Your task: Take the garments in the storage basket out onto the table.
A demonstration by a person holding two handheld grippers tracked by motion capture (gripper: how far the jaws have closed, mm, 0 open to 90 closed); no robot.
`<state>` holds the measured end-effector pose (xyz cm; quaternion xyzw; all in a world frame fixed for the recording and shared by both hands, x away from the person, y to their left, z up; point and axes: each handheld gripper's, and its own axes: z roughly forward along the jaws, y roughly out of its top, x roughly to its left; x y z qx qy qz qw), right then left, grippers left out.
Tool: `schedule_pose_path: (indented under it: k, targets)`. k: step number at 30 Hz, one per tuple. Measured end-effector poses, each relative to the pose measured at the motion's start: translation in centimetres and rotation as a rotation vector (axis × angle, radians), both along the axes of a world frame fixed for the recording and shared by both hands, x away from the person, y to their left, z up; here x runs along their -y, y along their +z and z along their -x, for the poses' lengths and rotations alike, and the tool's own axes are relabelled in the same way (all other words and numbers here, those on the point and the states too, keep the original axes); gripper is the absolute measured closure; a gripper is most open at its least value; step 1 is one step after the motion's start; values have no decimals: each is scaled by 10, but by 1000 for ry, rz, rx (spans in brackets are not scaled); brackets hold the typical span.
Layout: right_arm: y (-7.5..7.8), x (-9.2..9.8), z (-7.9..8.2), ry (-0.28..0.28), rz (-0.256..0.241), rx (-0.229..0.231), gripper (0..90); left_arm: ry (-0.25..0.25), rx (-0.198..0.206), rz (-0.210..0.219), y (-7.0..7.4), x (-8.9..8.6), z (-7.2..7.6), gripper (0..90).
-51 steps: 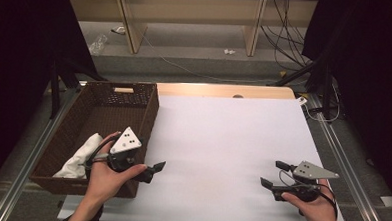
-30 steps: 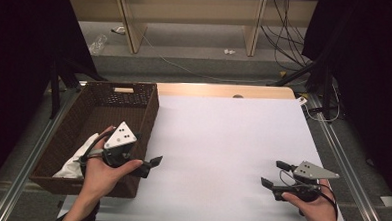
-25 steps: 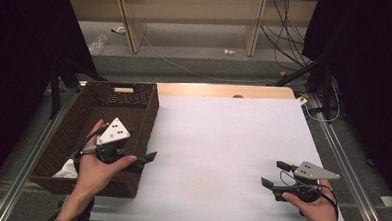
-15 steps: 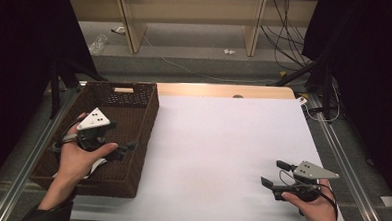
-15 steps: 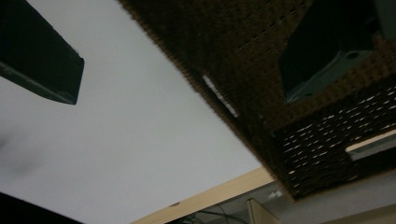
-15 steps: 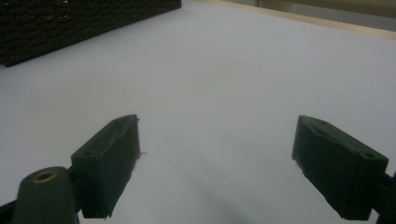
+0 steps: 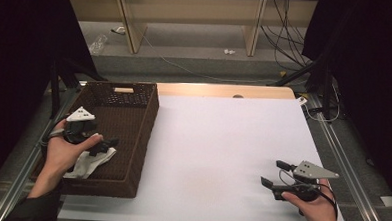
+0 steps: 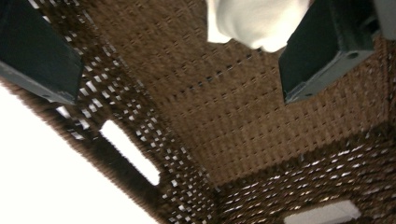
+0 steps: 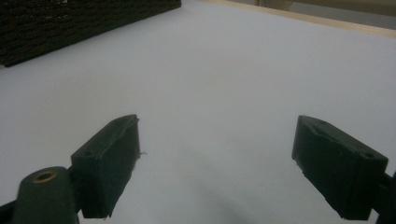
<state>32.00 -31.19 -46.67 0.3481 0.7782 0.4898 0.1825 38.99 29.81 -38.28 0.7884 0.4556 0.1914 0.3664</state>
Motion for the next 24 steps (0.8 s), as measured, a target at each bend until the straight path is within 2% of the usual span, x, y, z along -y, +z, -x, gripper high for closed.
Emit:
schedule_pose_path:
  k: [8, 12, 16, 17, 18, 24]
  targets:
    - [0, 0, 0, -1, 1, -2, 160, 33, -64, -61, -10, -15, -13, 0]
    - [0, 0, 0, 0, -1, -2, 160, 48, -112, -121, -19, -19, -20, 0]
    - [0, 0, 0, -2, -3, -4, 160, 49, -146, -142, -26, -23, -24, 0]
    - [0, 0, 0, -2, -3, -4, 160, 49, -146, -142, -26, -23, -24, 0]
    - [0, 0, 0, -1, -1, -4, 160, 52, -163, -133, -28, -26, -26, 0]
    - [0, 0, 0, -1, -3, 0, 160, 54, -219, -175, -36, -30, -29, 2]
